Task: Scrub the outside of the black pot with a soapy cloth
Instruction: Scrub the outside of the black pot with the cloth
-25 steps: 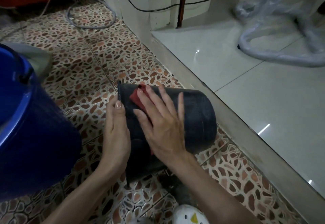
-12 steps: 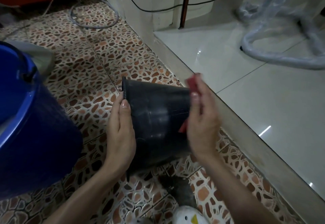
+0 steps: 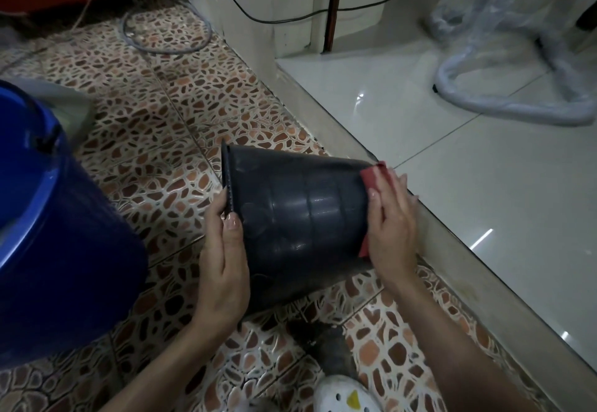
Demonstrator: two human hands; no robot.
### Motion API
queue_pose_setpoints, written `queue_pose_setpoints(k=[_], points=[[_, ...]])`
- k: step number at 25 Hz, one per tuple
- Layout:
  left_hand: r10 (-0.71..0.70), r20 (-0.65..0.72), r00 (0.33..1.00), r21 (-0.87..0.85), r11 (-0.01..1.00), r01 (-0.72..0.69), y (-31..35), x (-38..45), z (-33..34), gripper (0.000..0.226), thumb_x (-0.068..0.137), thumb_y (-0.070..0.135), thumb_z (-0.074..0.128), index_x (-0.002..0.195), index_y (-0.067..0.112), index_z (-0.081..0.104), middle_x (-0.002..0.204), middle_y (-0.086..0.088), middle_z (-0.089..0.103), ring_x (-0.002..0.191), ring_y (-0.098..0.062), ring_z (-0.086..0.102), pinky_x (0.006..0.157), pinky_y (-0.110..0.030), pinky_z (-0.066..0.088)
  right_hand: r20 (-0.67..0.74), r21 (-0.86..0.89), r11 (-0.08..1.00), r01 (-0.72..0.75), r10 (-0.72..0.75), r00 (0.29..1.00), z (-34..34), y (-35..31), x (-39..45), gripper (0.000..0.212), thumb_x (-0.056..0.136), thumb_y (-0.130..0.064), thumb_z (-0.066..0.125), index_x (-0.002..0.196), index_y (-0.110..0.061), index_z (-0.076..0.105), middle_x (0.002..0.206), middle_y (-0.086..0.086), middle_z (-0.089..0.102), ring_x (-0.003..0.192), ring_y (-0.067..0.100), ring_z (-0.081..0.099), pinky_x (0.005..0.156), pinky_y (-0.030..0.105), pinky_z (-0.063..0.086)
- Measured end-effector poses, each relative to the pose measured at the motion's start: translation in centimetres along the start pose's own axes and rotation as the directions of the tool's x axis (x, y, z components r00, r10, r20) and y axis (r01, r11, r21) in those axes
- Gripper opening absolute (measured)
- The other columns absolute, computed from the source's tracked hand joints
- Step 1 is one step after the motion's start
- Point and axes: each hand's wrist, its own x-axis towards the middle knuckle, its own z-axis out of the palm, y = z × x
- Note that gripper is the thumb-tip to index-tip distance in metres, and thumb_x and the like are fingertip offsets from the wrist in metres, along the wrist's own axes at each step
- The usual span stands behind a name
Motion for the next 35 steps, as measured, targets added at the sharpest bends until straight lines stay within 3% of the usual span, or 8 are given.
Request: queue_pose_setpoints(k=[3,6,10,15,20,23,26,35], points=[[-0.144,-0.015,0.99,-0.053,0.988,0.143,0.6,1.0,0.0,0.04,0.1,0.043,0.033,0.138,0.036,0.045,0.129,0.022,0.056,0.123,-0.007,0.055,0.098,-0.035,0.051,-0.103,0.196,0.963,-0.185,0.208,0.973,-1.1,-1.2,0.4,0.043,0.105,-0.032,0.033,0.147,-0.024,0.041,0.155,-0.001,0.037,0.144,0.017,0.031,0.117,0.046,0.03],[-0.42,-0.035,0.907,-0.191,0.893,0.407,1.5,5.0,-0.2,0.06,0.088,0.067,0.04,0.134,0.03,0.051,0.13,0.004,0.061,0.121,-0.02,0.06,0.095,-0.047,0.053,-0.081,0.209,0.969,0.135,-0.12,0.989,0.2,-7.5,-2.9,0.044,0.105,-0.035,0.032,0.147,-0.024,0.04,0.157,-0.003,0.032,0.147,0.013,0.024,0.121,0.039,0.021],[-0.284,-0.105,0.953,0.007,0.958,0.287,3.4,6.3,1.2,0.044,0.106,0.049,0.024,0.137,0.026,0.044,0.131,0.021,0.05,0.115,0.017,0.049,0.089,0.0,0.036,0.095,-0.009,0.855,0.518,-0.515,0.852,3.1,-9.8,-6.0,0.051,0.105,-0.039,0.022,0.149,-0.017,0.037,0.158,0.001,0.031,0.15,0.017,0.019,0.12,0.056,0.004],[-0.319,-0.082,0.944,-0.071,0.947,0.314,2.7,5.5,0.9,0.051,0.107,0.041,0.028,0.157,0.032,0.022,0.163,0.013,0.023,0.145,-0.001,0.023,0.121,-0.029,0.023,0.005,-0.026,0.976,0.218,-0.218,0.976,1.5,-2.1,-3.3,0.044,0.107,-0.031,0.024,0.15,-0.024,0.033,0.159,-0.005,0.028,0.15,0.01,0.015,0.122,0.053,0.007],[-0.234,-0.107,0.966,-0.079,0.971,0.227,2.6,4.4,0.8,0.05,0.107,0.04,0.03,0.156,0.034,0.025,0.161,0.019,0.026,0.142,0.008,0.026,0.116,-0.018,0.025,-0.1,0.205,0.964,-0.168,0.192,0.976,-0.9,-1.1,0.0,0.042,0.106,-0.027,0.033,0.147,-0.024,0.039,0.153,-0.001,0.039,0.139,0.017,0.038,0.113,0.046,0.037],[-0.115,-0.081,0.99,0.017,0.993,0.117,2.1,3.4,0.3,0.049,0.108,0.038,0.024,0.156,0.031,0.027,0.16,0.018,0.03,0.141,0.011,0.031,0.109,-0.006,0.031,-0.04,0.269,0.937,0.224,-0.221,0.974,0.7,-8.0,-3.7,0.04,0.106,-0.025,0.036,0.145,-0.027,0.042,0.156,-0.006,0.034,0.144,0.013,0.033,0.118,0.043,0.029],[-0.052,-0.089,0.995,0.049,0.997,0.056,1.5,2.0,0.2,0.049,0.11,0.029,0.02,0.157,0.02,0.027,0.162,0.009,0.032,0.144,0.008,0.029,0.114,-0.009,0.026,0.089,0.087,0.835,0.544,-0.55,0.83,3.8,-11.0,-6.1,0.041,0.104,-0.029,0.036,0.144,-0.023,0.046,0.154,-0.002,0.04,0.146,0.016,0.029,0.121,0.054,0.007],[-0.087,-0.076,0.993,-0.054,0.995,0.083,1.3,0.2,-0.3,0.048,0.106,0.037,0.027,0.153,0.035,0.03,0.153,0.024,0.037,0.139,0.009,0.037,0.109,-0.017,0.04,-0.036,0.052,0.995,-0.086,0.088,0.995,0.4,0.4,1.4,0.041,0.105,-0.036,0.031,0.142,-0.027,0.047,0.151,-0.001,0.043,0.143,0.022,0.034,0.12,0.041,0.018]])
